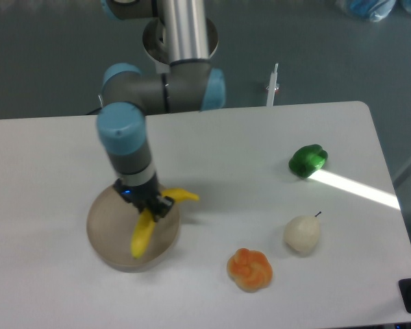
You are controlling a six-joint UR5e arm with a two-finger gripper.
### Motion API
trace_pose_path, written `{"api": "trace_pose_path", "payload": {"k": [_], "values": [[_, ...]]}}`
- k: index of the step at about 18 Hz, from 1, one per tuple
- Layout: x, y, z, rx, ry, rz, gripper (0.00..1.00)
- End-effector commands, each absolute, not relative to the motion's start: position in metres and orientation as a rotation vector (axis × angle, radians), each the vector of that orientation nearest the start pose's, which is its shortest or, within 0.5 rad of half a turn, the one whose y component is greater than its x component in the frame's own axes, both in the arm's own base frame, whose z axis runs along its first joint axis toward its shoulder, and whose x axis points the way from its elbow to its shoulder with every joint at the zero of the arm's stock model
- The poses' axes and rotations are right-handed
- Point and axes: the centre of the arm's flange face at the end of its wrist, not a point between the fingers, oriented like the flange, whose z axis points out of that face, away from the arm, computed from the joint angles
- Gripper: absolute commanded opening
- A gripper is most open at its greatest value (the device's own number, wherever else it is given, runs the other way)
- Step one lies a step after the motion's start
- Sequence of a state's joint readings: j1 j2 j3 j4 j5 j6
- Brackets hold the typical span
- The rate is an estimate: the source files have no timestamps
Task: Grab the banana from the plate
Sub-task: 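Lift the held banana off the plate and carry it toward the pear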
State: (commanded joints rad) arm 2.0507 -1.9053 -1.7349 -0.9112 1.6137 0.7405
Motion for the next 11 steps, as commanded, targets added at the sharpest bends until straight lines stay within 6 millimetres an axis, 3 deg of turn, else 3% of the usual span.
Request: {"api": "trace_pose_path", "payload": {"k": [5,7,11], "values": [[-0.214,0.564,0.317,-3.028,0.402,0.194,0.32],[-0.234,0.556,0.335,-3.015,0.416,0.219,0.32],[-0.250,0.556,0.350,-3.008,0.445,0.234,0.33]]}}
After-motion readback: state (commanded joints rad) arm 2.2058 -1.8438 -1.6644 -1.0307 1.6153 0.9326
